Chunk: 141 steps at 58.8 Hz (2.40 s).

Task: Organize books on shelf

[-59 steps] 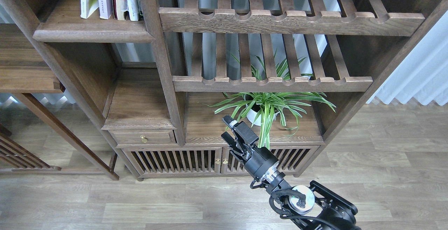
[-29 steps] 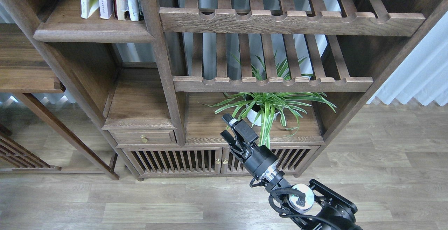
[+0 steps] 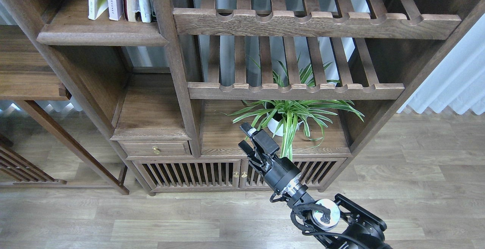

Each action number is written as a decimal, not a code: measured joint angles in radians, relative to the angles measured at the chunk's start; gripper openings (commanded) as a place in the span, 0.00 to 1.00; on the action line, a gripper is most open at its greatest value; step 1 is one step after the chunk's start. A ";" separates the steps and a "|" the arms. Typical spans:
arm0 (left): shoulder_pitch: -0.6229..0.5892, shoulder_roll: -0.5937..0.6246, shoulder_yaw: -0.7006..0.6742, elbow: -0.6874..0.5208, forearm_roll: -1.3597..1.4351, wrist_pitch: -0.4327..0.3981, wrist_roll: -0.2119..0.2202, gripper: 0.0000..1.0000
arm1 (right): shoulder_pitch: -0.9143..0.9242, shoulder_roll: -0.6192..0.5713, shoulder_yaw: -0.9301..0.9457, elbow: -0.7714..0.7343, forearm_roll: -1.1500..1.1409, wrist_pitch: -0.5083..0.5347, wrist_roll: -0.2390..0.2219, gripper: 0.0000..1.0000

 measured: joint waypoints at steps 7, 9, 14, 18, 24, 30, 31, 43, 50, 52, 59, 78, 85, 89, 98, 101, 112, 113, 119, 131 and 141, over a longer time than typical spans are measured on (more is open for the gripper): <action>-0.020 -0.001 0.019 0.031 0.053 0.000 -0.061 0.00 | 0.001 0.007 0.000 0.000 0.000 0.000 0.000 0.98; -0.029 -0.002 0.027 0.040 0.068 0.000 -0.084 0.00 | 0.002 0.009 0.001 0.000 0.000 0.000 0.000 0.98; -0.044 -0.007 0.051 0.060 0.095 0.000 -0.141 0.00 | 0.005 0.010 0.002 0.000 0.000 0.000 0.001 0.98; -0.053 -0.009 0.078 0.070 0.114 0.000 -0.199 0.00 | 0.006 0.010 0.002 0.002 0.001 0.000 0.001 0.98; -0.060 -0.010 0.121 0.074 0.133 0.000 -0.270 0.00 | 0.006 0.010 0.005 0.004 0.001 0.000 0.002 0.98; -0.061 -0.009 0.163 0.075 0.144 0.000 -0.334 0.00 | 0.006 0.010 0.009 0.005 0.001 0.000 0.002 0.98; -0.061 -0.009 0.167 0.075 0.148 0.000 -0.345 0.00 | 0.006 0.010 0.010 0.005 0.001 0.000 0.002 0.98; -0.048 -0.003 0.225 0.076 0.202 0.000 -0.514 0.00 | 0.006 0.010 0.011 0.005 0.003 0.000 0.002 0.98; -0.026 0.005 0.240 0.080 0.209 0.000 -0.579 0.00 | 0.006 0.010 0.013 0.005 0.005 0.000 0.003 0.98; -0.016 0.007 0.241 0.082 0.209 0.000 -0.596 0.00 | 0.006 0.010 0.013 0.005 0.005 0.000 0.003 0.98; 0.040 0.018 0.241 0.088 0.209 0.000 -0.670 0.00 | 0.006 0.010 0.014 0.005 0.007 0.000 0.006 0.98; 0.124 0.033 0.245 0.103 0.208 0.001 -0.817 0.00 | 0.003 0.010 0.016 0.005 0.008 0.000 0.007 0.98; 0.128 0.020 0.245 0.137 0.200 0.001 -0.830 0.00 | 0.002 0.010 0.016 0.006 0.008 0.000 0.008 0.98; 0.129 0.010 0.248 0.152 0.196 0.001 -0.830 0.00 | 0.002 0.010 0.016 0.007 0.008 0.000 0.008 0.98; 0.129 -0.024 0.255 0.181 0.174 0.000 -0.816 0.00 | 0.001 0.010 0.016 0.007 0.008 0.000 0.008 0.98; 0.128 -0.034 0.262 0.195 0.162 0.001 -0.813 0.00 | 0.001 0.010 0.016 0.007 0.008 0.000 0.008 0.98; 0.115 -0.044 0.287 0.231 0.146 0.000 -0.812 0.00 | 0.001 0.010 0.016 0.007 0.009 0.000 0.008 0.98; 0.114 -0.044 0.288 0.232 0.146 0.000 -0.812 0.00 | 0.001 0.010 0.016 0.006 0.009 0.000 0.008 0.98; 0.111 -0.045 0.290 0.236 0.143 0.000 -0.809 0.00 | 0.001 0.010 0.016 0.005 0.009 0.000 0.008 0.98; 0.105 -0.051 0.304 0.257 0.132 0.000 -0.798 0.01 | 0.001 0.010 0.016 0.006 0.009 0.000 0.008 0.98; 0.100 -0.058 0.310 0.268 0.112 0.000 -0.768 0.01 | 0.001 0.010 0.016 0.006 0.009 0.000 0.008 0.98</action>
